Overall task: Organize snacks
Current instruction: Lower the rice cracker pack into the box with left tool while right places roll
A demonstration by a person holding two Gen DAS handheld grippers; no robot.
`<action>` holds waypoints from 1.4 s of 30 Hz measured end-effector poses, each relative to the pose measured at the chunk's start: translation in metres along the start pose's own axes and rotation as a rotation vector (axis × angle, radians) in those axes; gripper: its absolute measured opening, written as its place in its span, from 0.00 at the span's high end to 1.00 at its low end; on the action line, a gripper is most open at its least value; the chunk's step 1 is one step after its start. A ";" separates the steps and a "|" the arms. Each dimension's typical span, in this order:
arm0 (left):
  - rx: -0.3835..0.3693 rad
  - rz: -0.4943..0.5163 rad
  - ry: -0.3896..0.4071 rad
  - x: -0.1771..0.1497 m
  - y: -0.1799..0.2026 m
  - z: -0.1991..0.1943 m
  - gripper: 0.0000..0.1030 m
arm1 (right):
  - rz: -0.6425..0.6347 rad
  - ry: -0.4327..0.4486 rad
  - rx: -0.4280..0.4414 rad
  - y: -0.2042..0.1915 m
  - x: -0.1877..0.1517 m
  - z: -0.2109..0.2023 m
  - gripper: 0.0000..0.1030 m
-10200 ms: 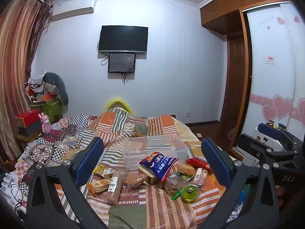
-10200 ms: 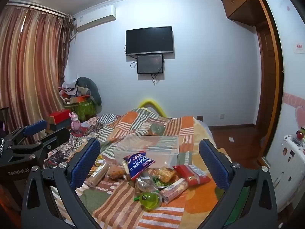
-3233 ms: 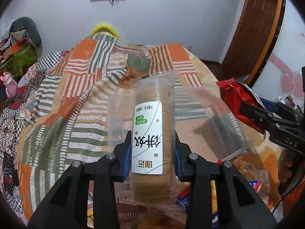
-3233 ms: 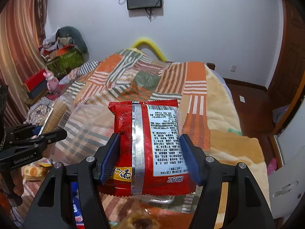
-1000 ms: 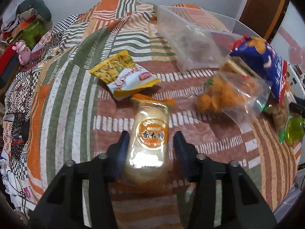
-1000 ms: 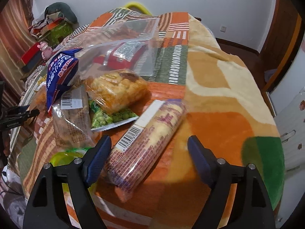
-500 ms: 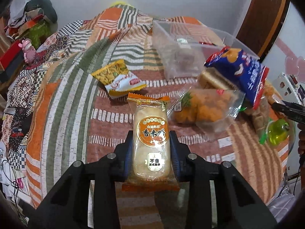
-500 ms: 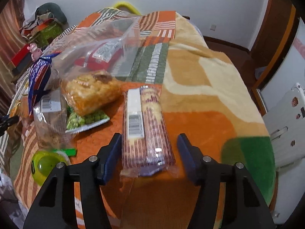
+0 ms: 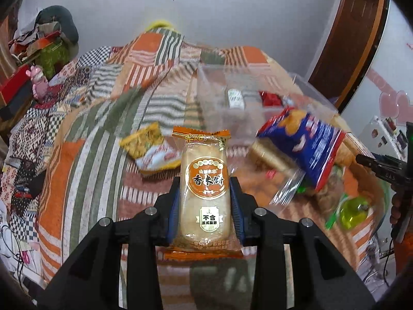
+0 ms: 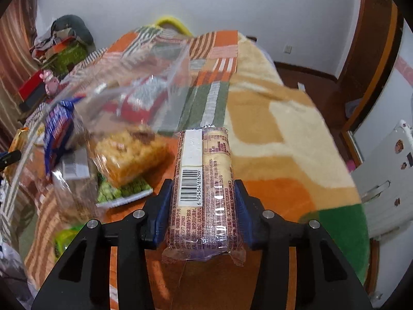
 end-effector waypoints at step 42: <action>-0.010 0.036 0.022 0.111 0.064 0.118 0.66 | -0.113 0.084 0.089 -0.042 0.124 0.076 0.59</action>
Point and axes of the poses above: each gripper's, at about its wrist camera, not at the fingertips, and z roughly the way its jaws point, y to its right, x to its top, the point moved 9 cm from there along z, roughly the way its jaws point, and after that the axes turned 13 degrees about -z, right-handed, at the moved point
